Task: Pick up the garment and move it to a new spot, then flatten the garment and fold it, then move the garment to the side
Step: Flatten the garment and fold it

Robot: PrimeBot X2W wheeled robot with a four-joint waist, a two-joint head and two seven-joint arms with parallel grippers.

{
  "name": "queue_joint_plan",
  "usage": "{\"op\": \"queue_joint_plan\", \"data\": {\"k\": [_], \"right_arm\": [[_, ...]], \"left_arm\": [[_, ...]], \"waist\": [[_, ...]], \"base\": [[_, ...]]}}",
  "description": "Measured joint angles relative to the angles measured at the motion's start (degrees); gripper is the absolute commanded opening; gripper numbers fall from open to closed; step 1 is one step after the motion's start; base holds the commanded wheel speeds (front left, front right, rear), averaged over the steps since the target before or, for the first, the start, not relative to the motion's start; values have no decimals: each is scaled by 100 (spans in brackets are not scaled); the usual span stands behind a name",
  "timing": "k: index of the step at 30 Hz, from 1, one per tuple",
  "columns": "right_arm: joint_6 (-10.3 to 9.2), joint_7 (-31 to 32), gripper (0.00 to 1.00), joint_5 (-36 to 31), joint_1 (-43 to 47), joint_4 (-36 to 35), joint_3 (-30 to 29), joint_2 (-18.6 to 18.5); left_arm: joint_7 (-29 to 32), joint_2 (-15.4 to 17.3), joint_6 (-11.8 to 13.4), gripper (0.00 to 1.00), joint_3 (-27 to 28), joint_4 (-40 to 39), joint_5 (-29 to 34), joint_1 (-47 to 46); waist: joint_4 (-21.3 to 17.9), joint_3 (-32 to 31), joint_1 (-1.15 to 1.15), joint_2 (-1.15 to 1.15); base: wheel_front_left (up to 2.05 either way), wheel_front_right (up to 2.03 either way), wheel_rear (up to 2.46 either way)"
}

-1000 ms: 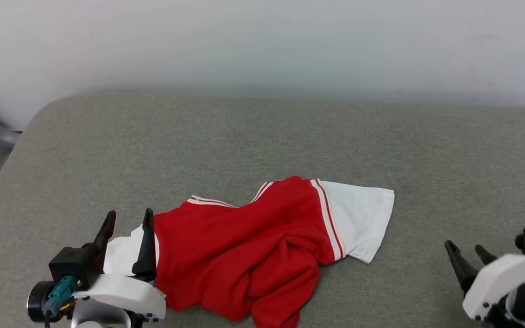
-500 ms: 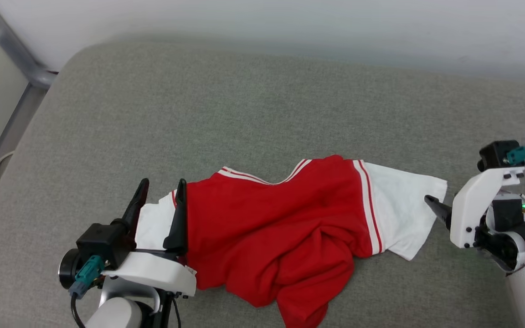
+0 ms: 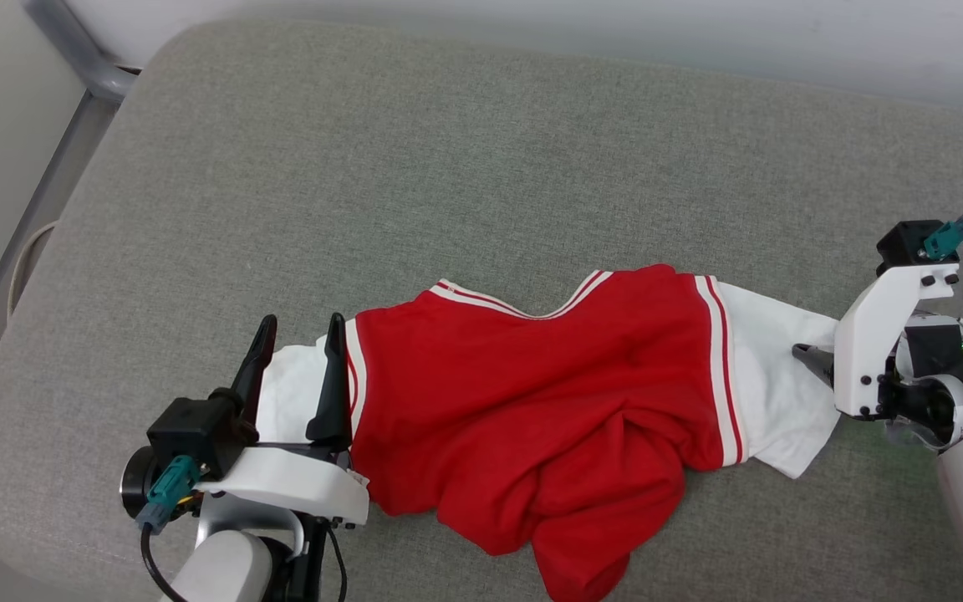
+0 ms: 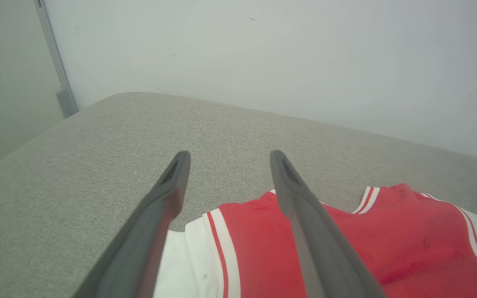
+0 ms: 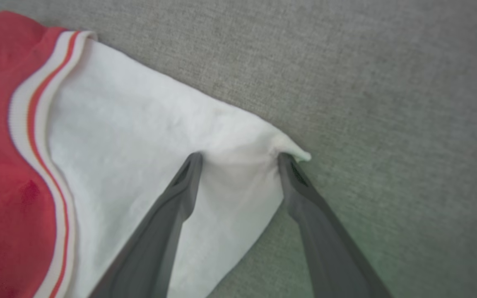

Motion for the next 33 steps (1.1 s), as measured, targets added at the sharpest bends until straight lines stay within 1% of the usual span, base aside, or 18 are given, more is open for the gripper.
{"op": "queue_joint_plan", "data": {"k": [1, 6, 10, 13, 16, 18, 23, 29, 31, 33], "right_arm": [[-1, 3, 0, 38, 3, 15, 11, 11], [-7, -129, 0, 158, 57, 33, 121, 42], [3, -499, 0, 203, 132, -125, 109, 2], [5, -738, 0, 249, 299, -319, 1, -58], [5, -955, 0, 252, 486, -610, -182, -169], [5, -1027, 0, 245, 684, -811, -289, -221], [5, -1152, 0, 213, 1293, -1403, -538, -211], [5, -1072, 0, 49, 1874, -2114, -758, 52], [5, -1031, 0, 23, 2007, -2306, -825, 140], [5, -1015, 0, -30, 2113, -2481, -866, 224]], "left_arm": [[-2, -30, -29, 100, 37, 15, 19, 3], [-3, -111, -129, 100, 220, 125, 120, 61], [-3, -111, -176, 100, 297, 250, 148, 188], [43, -49, -201, 100, 368, 332, 71, 242], [297, 78, -263, 100, 428, 421, -91, 258], [573, 198, -282, 100, 502, 470, -216, 258], [1648, 632, -339, 100, 633, 660, -631, 252], [3131, 1081, -543, 100, 622, 859, -1210, 217], [3561, 1181, -643, 100, 580, 914, -1388, 155], [3838, 1267, -692, 100, 548, 965, -1447, 80]], "waist": [[2, -6, 0, 0], [-27, -88, 0, 0], [-93, -251, 0, 0], [-163, -397, 0, 0], [-252, -550, 0, 0], [-320, -653, 0, 0], [-573, -868, 0, 0], [-981, -977, 0, 0], [-1114, -965, 0, 0], [-1227, -927, 0, 0]], "base": [[0, 0, 0], [0, 0, 0], [0, 0, 0], [0, 0, 0], [0, 0, 0], [0, 0, 0], [0, 0, 0], [0, 0, 0], [0, 0, 0], [0, 0, 0]]}}
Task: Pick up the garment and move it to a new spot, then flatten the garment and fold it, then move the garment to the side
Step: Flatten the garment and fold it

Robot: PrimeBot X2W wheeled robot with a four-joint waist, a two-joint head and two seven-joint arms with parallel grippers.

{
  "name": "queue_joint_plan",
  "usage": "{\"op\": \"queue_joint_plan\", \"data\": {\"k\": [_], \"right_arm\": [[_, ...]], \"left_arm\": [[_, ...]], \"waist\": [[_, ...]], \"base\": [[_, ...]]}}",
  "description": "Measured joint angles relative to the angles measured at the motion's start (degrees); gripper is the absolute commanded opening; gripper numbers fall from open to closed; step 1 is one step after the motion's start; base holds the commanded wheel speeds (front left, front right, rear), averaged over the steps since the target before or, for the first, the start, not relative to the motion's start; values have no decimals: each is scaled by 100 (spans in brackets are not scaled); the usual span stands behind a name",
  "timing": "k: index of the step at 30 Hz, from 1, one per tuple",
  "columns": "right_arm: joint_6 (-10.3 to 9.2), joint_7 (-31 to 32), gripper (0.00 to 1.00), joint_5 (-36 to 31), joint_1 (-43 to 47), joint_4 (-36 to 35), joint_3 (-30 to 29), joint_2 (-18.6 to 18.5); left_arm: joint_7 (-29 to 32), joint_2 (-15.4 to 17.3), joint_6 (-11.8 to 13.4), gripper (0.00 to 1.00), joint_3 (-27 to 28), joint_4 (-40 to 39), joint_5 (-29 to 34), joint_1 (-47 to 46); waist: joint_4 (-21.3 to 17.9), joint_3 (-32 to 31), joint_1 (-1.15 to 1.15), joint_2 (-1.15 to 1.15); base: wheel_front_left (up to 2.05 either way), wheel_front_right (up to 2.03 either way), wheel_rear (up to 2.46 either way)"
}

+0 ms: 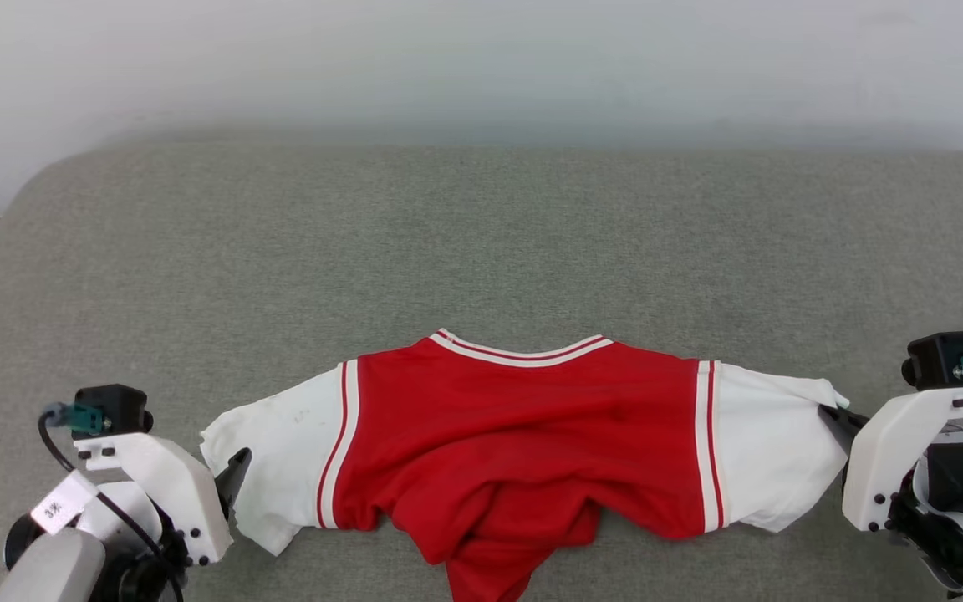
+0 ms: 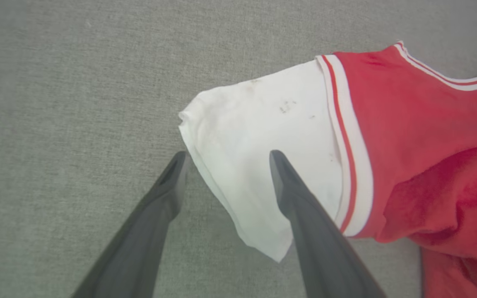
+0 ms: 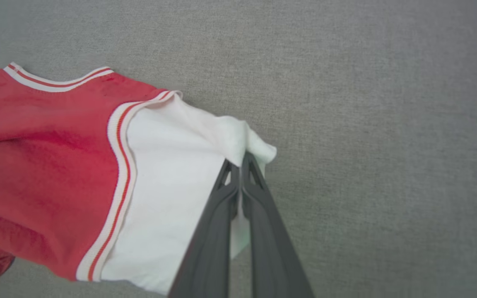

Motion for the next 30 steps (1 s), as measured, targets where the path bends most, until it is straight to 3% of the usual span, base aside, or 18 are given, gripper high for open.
{"op": "queue_joint_plan", "data": {"k": [13, 14, 16, 23, 28, 30], "right_arm": [[0, 97, 0, -133, 94, -376, -115, 263], [0, 97, 0, -134, 92, -374, -118, 269], [0, 100, 0, -134, 84, -360, -119, 282], [0, 64, 0, -134, -36, -316, -120, 293], [0, -98, 0, -226, -161, -280, -133, 203], [0, -152, 0, -282, -244, -237, -133, 135]], "left_arm": [[1468, 263, -344, 100, -445, 929, -178, -890], [1538, 271, -371, 58, -480, 967, -178, -945], [1590, 260, -416, 0, -530, 1036, -175, -1029], [1413, 125, -582, 0, -647, 1278, -104, -1234], [822, 155, -660, 0, -746, 1421, 272, -1357], [539, 146, -583, 0, -758, 1468, 447, -1467]], "waist": [[-414, 554, 0, 0], [-426, 584, 0, 0], [-442, 629, -1, 0], [-424, 632, -1, 0], [-388, 513, 0, 0], [-367, 441, 1, 0]], "base": [[0, 0, 0], [0, 0, 0], [0, 0, 0], [0, 0, 0], [0, 0, 0], [0, 0, 0]]}}
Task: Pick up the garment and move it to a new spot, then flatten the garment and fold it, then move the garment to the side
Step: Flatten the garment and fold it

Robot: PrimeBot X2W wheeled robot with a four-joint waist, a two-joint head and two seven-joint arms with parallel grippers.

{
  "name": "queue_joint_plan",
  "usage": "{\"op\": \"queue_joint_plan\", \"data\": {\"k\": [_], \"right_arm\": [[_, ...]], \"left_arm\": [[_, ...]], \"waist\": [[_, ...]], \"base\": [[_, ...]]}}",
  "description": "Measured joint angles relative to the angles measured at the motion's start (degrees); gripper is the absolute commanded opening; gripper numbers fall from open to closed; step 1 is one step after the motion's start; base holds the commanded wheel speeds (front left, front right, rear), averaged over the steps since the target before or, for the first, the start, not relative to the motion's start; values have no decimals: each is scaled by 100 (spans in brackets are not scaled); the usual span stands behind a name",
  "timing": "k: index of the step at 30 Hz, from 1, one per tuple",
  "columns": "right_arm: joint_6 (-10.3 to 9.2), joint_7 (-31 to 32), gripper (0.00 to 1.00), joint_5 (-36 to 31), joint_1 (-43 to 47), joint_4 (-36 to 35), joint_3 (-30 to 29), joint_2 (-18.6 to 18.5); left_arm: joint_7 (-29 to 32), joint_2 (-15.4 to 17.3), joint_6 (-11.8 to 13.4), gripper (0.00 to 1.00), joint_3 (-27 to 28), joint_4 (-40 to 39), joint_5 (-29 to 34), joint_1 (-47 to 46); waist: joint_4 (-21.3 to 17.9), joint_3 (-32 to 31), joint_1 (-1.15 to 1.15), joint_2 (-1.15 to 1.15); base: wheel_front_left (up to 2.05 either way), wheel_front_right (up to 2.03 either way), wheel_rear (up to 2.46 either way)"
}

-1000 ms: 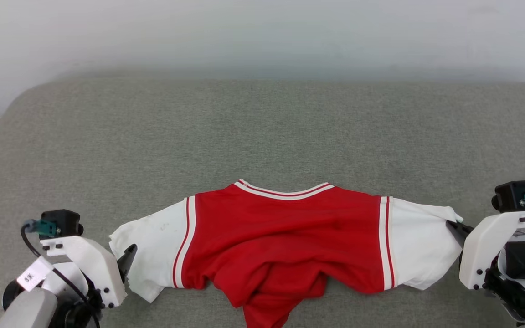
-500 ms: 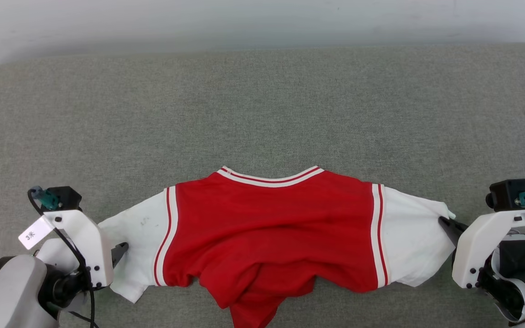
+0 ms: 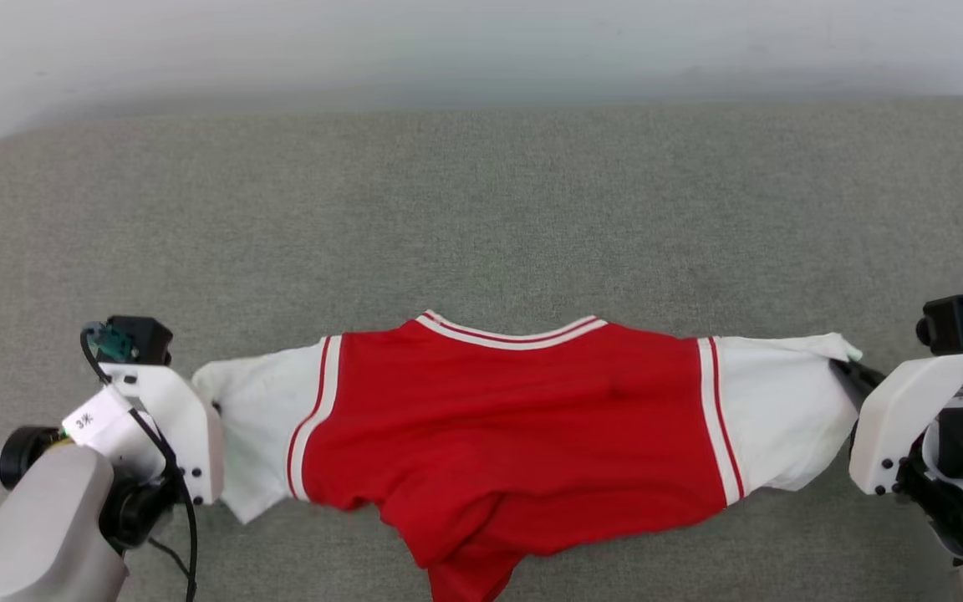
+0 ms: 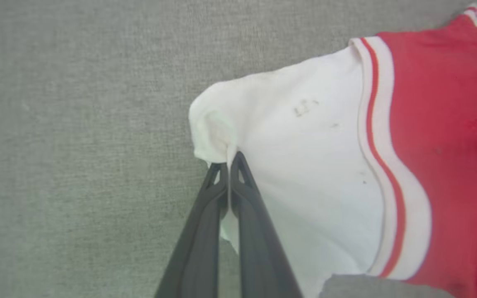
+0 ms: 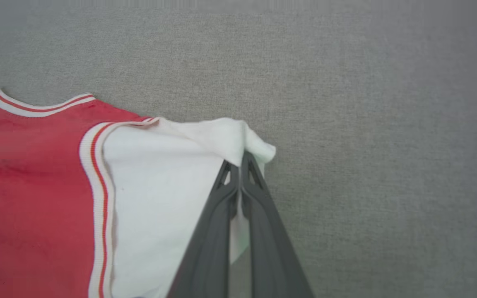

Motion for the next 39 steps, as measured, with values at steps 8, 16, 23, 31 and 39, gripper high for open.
{"op": "queue_joint_plan", "data": {"k": [8, 16, 23, 31, 39], "right_arm": [[2, -288, 0, -218, -582, 470, 29, -181], [2, -909, 0, -593, -1926, 1233, -89, -152], [2, -1479, 0, -895, -3488, 2029, -107, -51], [2, -2132, 0, -1251, -5373, 2587, -47, -152], [2, -2592, 0, -1473, -6868, 3059, 40, -303]], "left_arm": [[-1085, 52, 272, 0, 4, 145, 664, -742], [-2240, -172, 397, 0, 191, 730, 989, -2024], [-3022, -337, 342, 0, 282, 1381, 1172, -3370], [-3621, -406, 264, 0, 381, 1936, 1313, -4963], [-4060, -365, 180, 0, 425, 2349, 1412, -6228]], "waist": [[72, -282, 0, 0], [56, -100, 0, 0], [-30, 177, 0, 0], [-15, 602, 0, 0], [44, 1120, 0, 0]], "base": [[0, 0, 0], [0, 0, 0], [0, 0, 0], [0, 0, 0], [0, 0, 0]]}}
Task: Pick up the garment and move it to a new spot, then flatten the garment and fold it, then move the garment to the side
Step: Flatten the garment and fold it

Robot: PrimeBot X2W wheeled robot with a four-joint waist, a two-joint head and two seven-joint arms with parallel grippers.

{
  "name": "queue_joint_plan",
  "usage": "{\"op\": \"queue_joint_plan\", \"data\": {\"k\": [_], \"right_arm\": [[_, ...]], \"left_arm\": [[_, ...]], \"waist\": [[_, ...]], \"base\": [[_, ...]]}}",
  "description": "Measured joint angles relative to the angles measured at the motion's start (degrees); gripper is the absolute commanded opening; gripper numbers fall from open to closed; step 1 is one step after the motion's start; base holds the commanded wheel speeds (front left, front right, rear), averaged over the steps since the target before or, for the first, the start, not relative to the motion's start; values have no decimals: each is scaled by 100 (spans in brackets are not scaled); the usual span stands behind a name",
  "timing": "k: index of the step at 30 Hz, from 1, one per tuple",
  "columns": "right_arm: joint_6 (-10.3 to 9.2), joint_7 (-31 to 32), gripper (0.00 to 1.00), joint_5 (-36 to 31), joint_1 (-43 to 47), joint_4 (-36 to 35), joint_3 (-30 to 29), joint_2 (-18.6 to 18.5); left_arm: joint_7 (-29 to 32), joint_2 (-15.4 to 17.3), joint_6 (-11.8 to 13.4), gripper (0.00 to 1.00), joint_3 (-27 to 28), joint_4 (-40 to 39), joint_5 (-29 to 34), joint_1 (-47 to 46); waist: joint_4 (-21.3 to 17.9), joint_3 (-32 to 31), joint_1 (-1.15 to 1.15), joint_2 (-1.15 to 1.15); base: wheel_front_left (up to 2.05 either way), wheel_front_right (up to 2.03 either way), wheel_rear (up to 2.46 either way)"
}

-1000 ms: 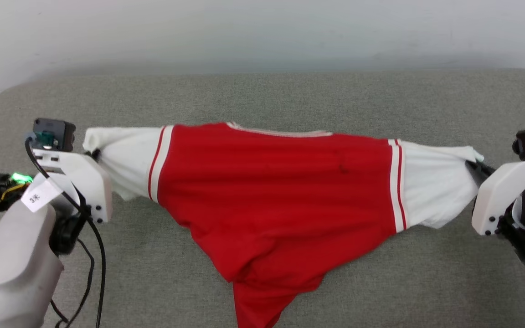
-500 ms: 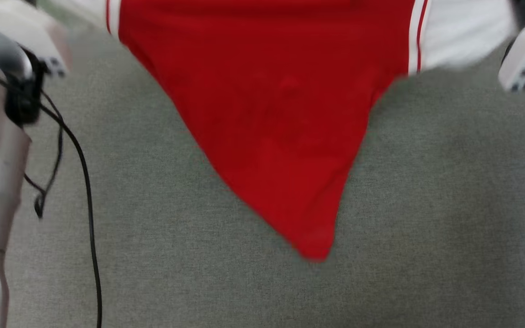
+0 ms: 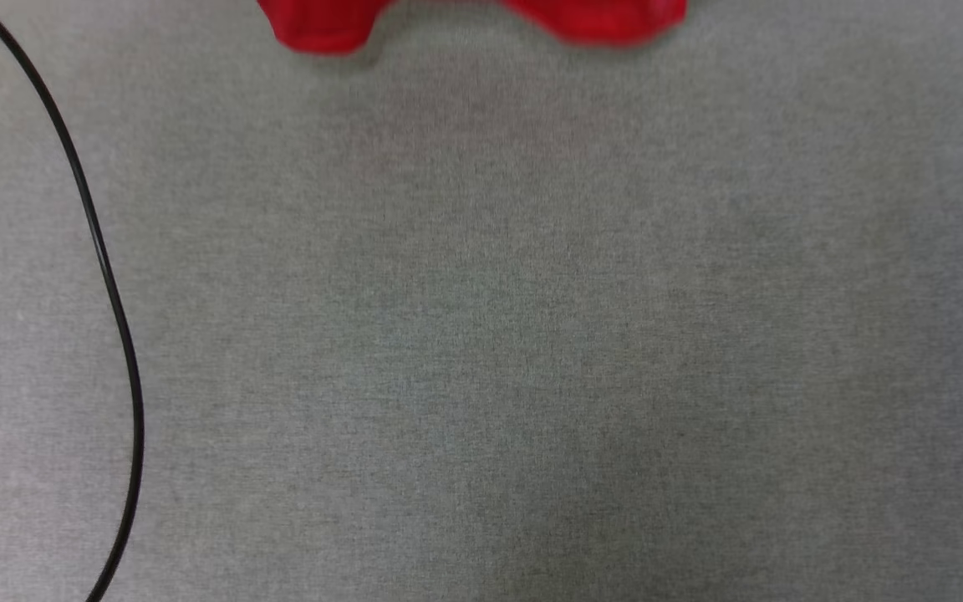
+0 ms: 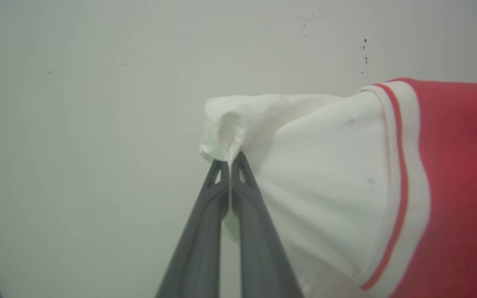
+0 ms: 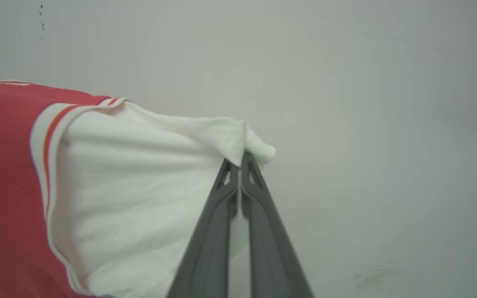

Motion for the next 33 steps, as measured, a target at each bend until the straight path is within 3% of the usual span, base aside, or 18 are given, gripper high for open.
{"op": "queue_joint_plan", "data": {"k": [8, 17, 25, 33], "right_arm": [[0, -367, 0, -23, -656, 474, 335, -1], [-1, -771, 0, 320, -425, 1059, 855, 127], [-1, -1185, 0, 1165, 1048, 1143, 1443, 110], [-1, -1337, 0, 2007, 3147, 522, 1629, -92]], "left_arm": [[-197, 45, -182, 0, -46, 296, 99, -469], [-289, -145, -512, 0, 49, 832, -192, -48], [-304, -341, -900, 0, 175, 1100, -615, 1504], [-313, -380, -950, 0, 717, -20, -799, 3774]], "waist": [[-9, 644, 0, 0], [-29, 1051, 1, 0], [-37, 698, 0, 0], [-29, 90, -1, 0]], "base": [[0, 0, 0], [0, 0, 0], [0, 0, 0], [0, 0, 0]]}}
